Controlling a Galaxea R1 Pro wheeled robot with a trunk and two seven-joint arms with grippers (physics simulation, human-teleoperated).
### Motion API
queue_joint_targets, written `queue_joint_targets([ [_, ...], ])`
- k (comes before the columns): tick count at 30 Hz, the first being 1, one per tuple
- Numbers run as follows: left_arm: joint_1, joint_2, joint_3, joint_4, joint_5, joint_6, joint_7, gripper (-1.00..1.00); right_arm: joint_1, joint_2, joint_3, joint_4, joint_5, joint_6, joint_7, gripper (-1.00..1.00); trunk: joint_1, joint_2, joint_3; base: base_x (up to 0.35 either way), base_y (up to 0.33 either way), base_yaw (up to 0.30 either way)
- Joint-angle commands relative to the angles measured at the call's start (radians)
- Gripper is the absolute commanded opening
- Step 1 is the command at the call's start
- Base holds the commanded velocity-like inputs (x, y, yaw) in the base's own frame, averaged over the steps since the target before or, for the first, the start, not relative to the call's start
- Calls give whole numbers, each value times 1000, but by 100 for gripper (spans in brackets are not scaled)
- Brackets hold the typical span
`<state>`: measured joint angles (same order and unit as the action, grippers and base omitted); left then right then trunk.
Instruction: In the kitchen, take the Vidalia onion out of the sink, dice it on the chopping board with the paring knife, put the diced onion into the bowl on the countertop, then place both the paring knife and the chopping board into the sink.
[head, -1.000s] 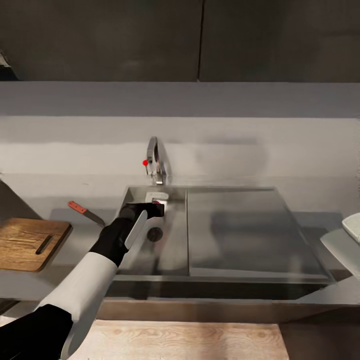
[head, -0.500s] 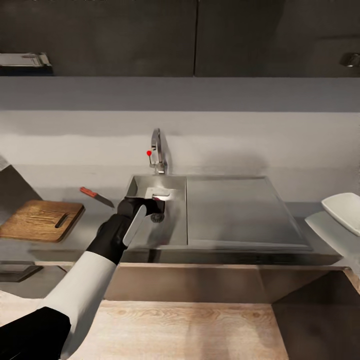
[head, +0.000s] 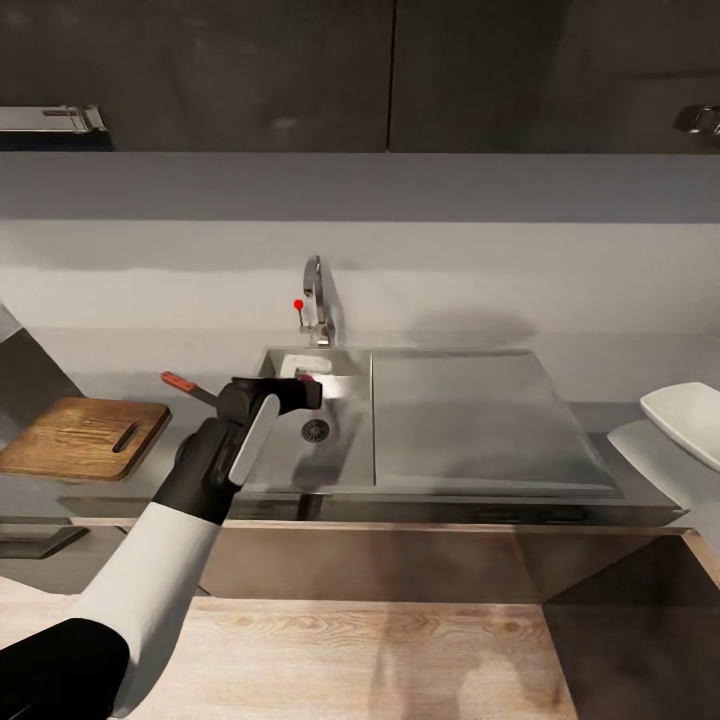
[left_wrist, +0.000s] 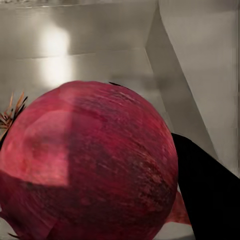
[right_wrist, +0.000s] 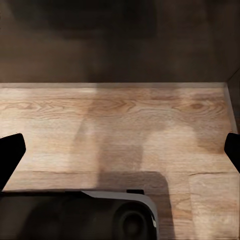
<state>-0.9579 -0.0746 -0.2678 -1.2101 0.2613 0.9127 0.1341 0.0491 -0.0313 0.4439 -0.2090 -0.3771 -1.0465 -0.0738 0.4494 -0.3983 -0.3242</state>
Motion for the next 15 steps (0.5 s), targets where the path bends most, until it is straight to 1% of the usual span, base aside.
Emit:
queue_joint_targets([
  [1, -1, 0, -1, -7, 10, 7, 10, -100, 4, -1, 9, -3, -3, -1, -8, 100, 1, -2, -2, 0, 0, 0],
  [7, -1, 0, -1, -70, 11, 53, 10, -100, 73, 5, 9, -9, -2, -1, -7, 100, 1, -2, -2, 0, 0, 0],
  [8, -1, 0, -1, -82, 10, 60, 10, -100, 93, 6, 9, -13, -2, -1, -7, 100, 1, -2, -2, 0, 0, 0],
  [9, -1, 0, -1, -106, 10, 72, 10, -100, 151, 6, 9, -36, -1, -1, -6, 100, 1, -2, -2, 0, 0, 0],
  [10, -1, 1, -1, -114, 10, 75, 10, -100, 180, 7, 9, -56, 0, -1, -6, 100, 1, -2, -2, 0, 0, 0],
  [14, -1, 1, 0, -133, 10, 79, 10, -100, 246, 6, 10, -118, 2, -1, -5, 100, 1, -2, -2, 0, 0, 0],
  [15, -1, 1, 0, -133, 10, 79, 10, -100, 249, 6, 10, -119, 2, -1, -6, 100, 1, -2, -2, 0, 0, 0],
])
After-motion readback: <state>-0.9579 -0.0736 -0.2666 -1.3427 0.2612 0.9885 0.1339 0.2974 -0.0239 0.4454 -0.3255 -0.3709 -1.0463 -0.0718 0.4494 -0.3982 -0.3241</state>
